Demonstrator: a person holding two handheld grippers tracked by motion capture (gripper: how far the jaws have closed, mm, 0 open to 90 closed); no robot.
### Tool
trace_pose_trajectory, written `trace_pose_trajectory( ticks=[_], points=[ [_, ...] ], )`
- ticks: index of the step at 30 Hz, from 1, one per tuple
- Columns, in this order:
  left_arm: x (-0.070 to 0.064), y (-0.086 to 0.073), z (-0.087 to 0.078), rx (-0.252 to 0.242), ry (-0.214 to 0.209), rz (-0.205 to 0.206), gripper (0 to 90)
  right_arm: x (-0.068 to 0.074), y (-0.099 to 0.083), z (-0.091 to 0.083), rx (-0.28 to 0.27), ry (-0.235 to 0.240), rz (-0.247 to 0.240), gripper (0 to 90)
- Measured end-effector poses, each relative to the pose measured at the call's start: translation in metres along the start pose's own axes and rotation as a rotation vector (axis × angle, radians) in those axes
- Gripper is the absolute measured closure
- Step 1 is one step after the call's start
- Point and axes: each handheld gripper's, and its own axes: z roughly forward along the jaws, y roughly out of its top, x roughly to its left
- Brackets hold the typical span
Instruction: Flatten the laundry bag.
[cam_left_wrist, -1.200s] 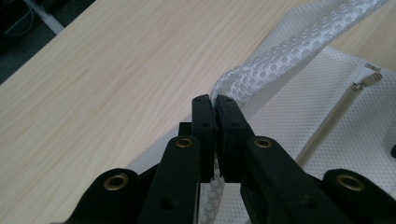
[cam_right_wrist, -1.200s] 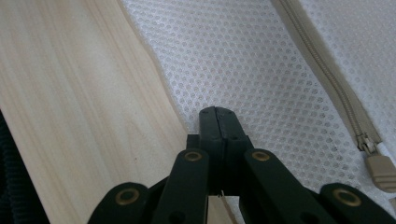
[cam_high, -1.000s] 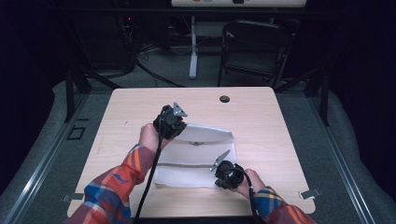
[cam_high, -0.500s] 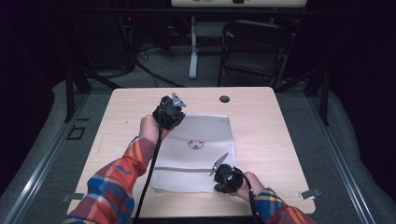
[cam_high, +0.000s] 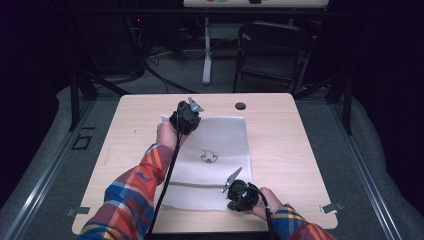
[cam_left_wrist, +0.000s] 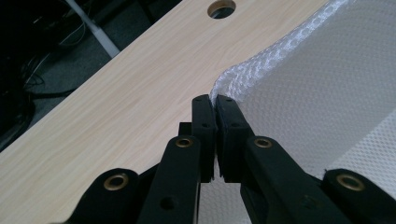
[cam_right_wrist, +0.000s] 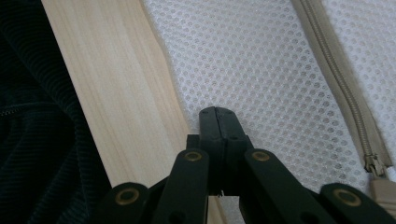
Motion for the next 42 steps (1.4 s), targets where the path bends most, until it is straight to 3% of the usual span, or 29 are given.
trace_pose_trajectory(
  ticks=[7, 17, 20, 22, 23, 24, 29, 32, 37, 42],
  points=[
    [0.002, 0.002, 0.017, -0.009, 0.03, -0.034, 86.5, 0.0, 0.0, 0.001, -0.018, 0.013, 0.013, 90.0],
    [0.003, 0.009, 0.043, 0.018, 0.065, -0.057, 83.4, 0.0, 0.0, 0.004, -0.051, 0.023, 0.026, 90.0],
    [0.005, 0.013, 0.044, 0.01, 0.061, -0.076, 73.3, 0.0, 0.0, 0.004, -0.054, 0.027, 0.027, 90.0],
    [0.005, 0.016, 0.043, 0.01, 0.058, -0.086, 57.4, 0.0, 0.0, 0.004, -0.053, 0.024, 0.024, 90.0],
    [0.005, 0.018, 0.043, 0.013, 0.042, -0.083, 49.3, 0.0, 0.001, 0.001, -0.036, 0.004, -0.002, 90.0],
    [0.003, 0.018, 0.043, 0.016, 0.036, -0.08, 43.5, 0.001, 0.0, 0.003, -0.075, 0.014, 0.02, 90.0],
    [0.001, 0.016, 0.04, 0.034, -0.049, -0.095, 26.5, -0.001, 0.001, -0.003, -0.122, -0.005, 0.02, 88.7],
    [-0.001, 0.011, 0.036, 0.038, -0.098, -0.106, 18.3, -0.004, 0.001, -0.009, -0.148, -0.018, 0.051, 72.3],
    [-0.008, -0.003, 0.027, 0.032, -0.14, -0.094, 15.7, -0.013, 0.001, -0.015, -0.121, -0.084, 0.075, 46.3],
    [-0.014, -0.02, 0.02, 0.025, -0.183, -0.106, 14.7, -0.02, -0.001, -0.019, -0.116, -0.103, 0.105, 23.1]
  ],
)
